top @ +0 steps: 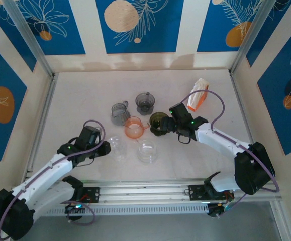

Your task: Place the coffee filter in the dripper

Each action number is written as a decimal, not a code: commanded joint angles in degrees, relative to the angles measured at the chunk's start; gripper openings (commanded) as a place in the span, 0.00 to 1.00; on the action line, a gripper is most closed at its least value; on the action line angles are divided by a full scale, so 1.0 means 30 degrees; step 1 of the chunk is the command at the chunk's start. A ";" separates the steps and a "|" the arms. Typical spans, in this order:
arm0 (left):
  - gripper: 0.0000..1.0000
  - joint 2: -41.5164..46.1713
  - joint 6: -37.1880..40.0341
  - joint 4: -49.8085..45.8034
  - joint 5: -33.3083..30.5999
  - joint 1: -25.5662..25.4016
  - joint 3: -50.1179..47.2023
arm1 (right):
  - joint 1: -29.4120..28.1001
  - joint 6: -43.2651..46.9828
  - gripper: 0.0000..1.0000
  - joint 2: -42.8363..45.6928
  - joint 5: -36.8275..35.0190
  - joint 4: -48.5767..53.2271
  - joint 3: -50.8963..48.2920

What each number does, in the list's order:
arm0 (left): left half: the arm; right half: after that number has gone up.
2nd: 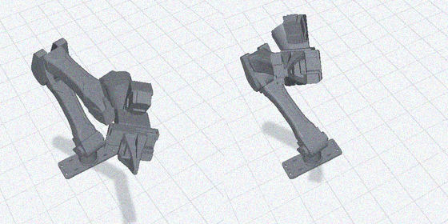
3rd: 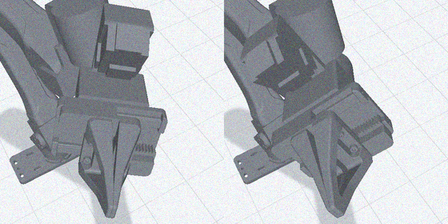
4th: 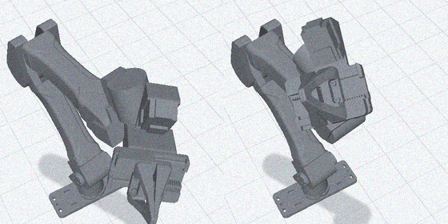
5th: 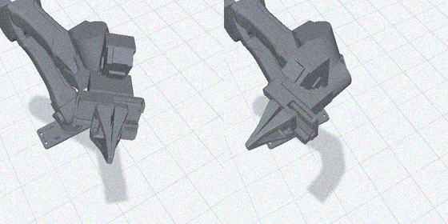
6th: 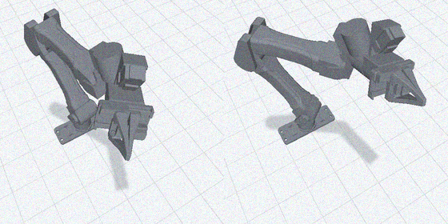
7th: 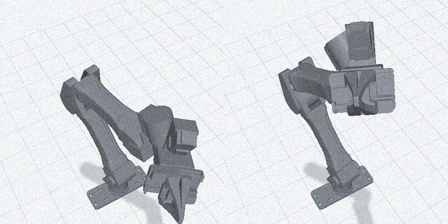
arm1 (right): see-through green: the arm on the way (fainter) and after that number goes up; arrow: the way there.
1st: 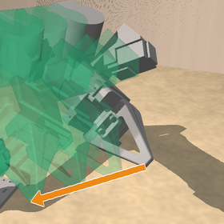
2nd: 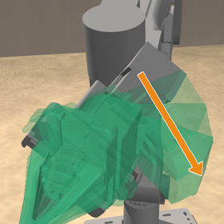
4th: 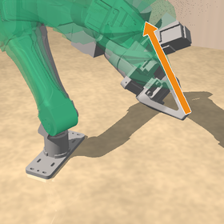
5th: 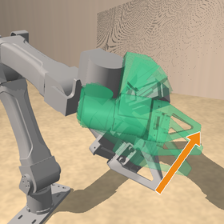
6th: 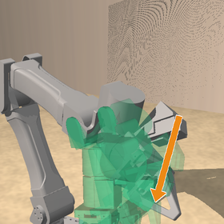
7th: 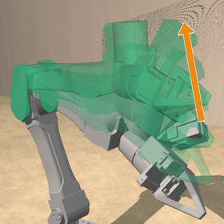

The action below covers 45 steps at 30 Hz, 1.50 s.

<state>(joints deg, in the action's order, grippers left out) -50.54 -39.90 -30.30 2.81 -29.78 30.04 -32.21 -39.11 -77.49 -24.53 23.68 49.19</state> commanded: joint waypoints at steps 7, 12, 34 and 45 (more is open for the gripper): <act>0.15 -0.0838 0.0234 0.0535 -0.0731 -0.0880 0.0031 | -0.0121 -0.0349 0.96 -0.0387 -0.0523 0.0506 0.0420; 0.01 -0.0707 0.0204 0.0450 -0.0716 -0.0975 0.0278 | -0.0112 -0.0472 0.95 -0.0447 -0.0724 0.0744 0.0484; 0.00 -0.1377 0.0931 -0.0857 0.3742 -0.2044 0.7327 | 0.0866 -0.1277 0.96 0.1261 -0.2370 0.2079 -0.0017; 0.00 -0.5876 0.2116 -0.1560 0.3287 -0.5834 1.1422 | 0.1797 -0.1202 0.96 0.2473 -0.1988 0.2330 -0.0660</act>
<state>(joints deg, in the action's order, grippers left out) -66.98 -35.68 -33.74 11.84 -46.37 60.69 -27.03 -41.74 -71.42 -30.02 29.39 48.21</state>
